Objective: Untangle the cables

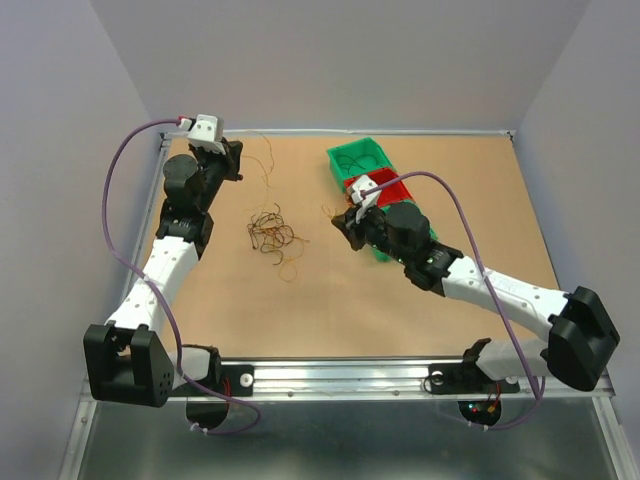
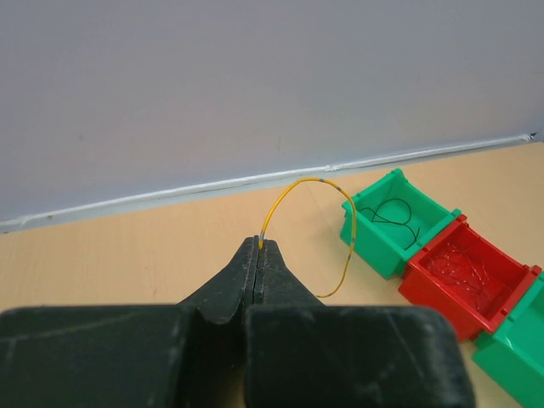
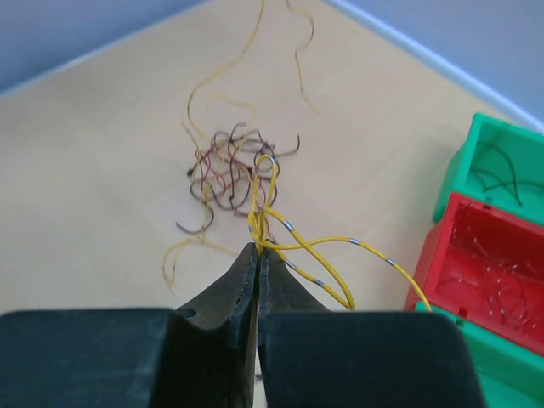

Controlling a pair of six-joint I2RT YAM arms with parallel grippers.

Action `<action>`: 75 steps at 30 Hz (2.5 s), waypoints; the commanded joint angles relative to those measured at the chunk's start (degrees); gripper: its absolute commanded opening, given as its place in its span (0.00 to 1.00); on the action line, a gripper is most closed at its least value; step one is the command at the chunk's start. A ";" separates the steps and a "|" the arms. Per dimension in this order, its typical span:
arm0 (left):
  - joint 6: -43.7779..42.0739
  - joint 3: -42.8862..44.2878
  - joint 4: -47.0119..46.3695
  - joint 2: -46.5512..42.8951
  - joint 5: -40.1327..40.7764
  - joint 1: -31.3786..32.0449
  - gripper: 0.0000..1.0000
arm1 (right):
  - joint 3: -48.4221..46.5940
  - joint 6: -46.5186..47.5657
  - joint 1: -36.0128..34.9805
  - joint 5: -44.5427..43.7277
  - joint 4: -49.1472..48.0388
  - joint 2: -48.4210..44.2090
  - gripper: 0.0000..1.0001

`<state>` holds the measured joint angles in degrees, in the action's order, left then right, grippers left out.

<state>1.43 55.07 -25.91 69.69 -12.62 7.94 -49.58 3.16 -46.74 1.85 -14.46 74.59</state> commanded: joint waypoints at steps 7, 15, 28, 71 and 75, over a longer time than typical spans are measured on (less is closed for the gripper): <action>-1.08 0.48 -2.92 0.27 -0.56 0.93 0.00 | 1.07 -2.98 11.04 1.11 -8.21 -0.85 0.01; -2.75 0.30 -2.83 0.01 -1.70 1.37 0.00 | 2.21 -8.16 20.19 10.19 -10.68 4.33 0.01; -3.54 0.04 -2.65 -0.35 -2.93 1.90 0.00 | 10.65 -11.42 25.91 15.29 -16.92 5.92 0.00; -14.00 -3.04 -2.30 -4.74 -10.58 13.24 0.00 | 4.68 -14.05 25.91 13.53 -11.99 12.94 0.47; -14.17 -3.21 -2.30 -4.92 -10.14 13.41 0.00 | 3.70 -15.11 25.82 13.10 -12.87 15.23 0.54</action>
<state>-11.64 52.18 -25.50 66.63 -23.31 20.93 -41.41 -10.63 -21.02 15.46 -24.14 88.99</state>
